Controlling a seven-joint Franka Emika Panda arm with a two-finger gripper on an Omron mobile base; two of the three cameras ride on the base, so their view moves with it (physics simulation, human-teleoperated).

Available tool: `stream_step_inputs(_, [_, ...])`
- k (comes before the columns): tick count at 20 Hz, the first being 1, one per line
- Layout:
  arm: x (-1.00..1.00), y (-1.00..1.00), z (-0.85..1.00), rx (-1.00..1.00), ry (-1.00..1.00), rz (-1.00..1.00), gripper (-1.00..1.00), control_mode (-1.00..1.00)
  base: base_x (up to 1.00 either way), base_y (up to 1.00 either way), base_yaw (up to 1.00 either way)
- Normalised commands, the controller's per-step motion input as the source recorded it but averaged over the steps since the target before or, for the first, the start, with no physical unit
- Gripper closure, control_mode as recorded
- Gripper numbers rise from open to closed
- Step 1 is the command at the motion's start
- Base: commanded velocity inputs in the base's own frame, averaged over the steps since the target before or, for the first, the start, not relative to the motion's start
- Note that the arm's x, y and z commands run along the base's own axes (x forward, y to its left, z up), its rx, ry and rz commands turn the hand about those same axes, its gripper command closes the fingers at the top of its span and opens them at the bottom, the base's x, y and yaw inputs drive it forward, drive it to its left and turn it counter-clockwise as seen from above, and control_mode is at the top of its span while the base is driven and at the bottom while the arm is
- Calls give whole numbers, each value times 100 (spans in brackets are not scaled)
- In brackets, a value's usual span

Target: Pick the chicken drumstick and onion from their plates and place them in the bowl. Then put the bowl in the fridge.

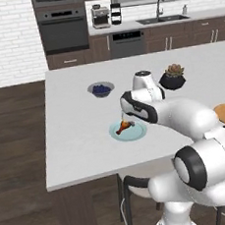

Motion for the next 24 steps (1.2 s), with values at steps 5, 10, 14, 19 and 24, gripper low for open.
stream_step_inputs(5, [98, 7, -4, 0, 8, -8, -100, -100, 0, 0, 0])
stream_step_inputs(10, [75, 1, -38, 3, 6, -4, -100, -100, 0, 0, 0])
stream_step_inputs(14, [63, 17, -51, 2, 7, -5, -100, -100, 0, 0, 0])
stream_step_inputs(19, [71, 25, -42, 0, 8, -12, -100, -100, 0, 0, 0])
stream_step_inputs(24, [46, 5, -30, 0, 10, -19, -100, -100, 0, 0, 0])
